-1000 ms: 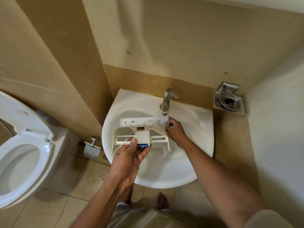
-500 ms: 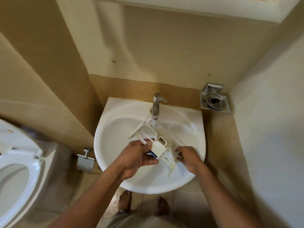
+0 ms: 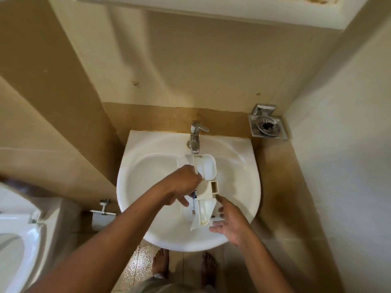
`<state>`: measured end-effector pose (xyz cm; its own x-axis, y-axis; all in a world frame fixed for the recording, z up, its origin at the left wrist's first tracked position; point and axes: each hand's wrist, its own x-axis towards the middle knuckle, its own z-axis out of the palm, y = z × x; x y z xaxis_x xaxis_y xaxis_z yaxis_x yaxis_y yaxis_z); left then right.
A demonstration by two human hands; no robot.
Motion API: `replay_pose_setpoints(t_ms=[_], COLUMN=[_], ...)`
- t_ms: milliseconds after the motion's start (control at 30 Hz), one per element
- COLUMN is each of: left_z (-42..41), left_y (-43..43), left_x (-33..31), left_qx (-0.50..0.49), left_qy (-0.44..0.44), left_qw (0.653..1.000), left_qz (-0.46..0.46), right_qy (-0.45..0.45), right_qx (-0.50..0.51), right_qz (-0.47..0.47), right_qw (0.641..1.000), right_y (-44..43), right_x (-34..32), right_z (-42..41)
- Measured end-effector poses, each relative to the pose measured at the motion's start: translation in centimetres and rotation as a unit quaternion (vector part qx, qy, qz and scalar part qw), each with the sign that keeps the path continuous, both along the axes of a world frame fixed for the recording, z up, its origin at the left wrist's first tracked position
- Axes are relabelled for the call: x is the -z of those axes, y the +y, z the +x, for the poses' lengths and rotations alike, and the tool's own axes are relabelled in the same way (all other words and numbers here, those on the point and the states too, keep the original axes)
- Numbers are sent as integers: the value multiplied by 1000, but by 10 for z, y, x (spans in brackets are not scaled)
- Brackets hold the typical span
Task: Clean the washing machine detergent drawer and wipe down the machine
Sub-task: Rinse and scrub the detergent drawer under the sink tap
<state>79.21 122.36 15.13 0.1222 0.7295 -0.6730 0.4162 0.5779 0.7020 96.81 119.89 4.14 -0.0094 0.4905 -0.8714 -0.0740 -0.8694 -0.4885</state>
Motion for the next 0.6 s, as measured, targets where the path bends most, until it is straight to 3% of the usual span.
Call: replay_pose_setpoints(t_ms=[167,233,433,600], left_z=[14,19,13,8], left_y=[9,11,22,23], left_x=[-2,-5,-8,-11], left_qx=[96,138,249,214], left_qy=[135,166,164,180], left_qw=[984,973,950,948], left_qz=[57,75,91,151], right_qy=[128,110,71,33], right_qx=[26,-16,-34,-3], right_qz=[149,184,160,133], right_qw=[980,977,984,991], right_y=[-3,3,17,29], right_x=[-50,-67,-79,-83], right_z=[-14,-18,-32,-38])
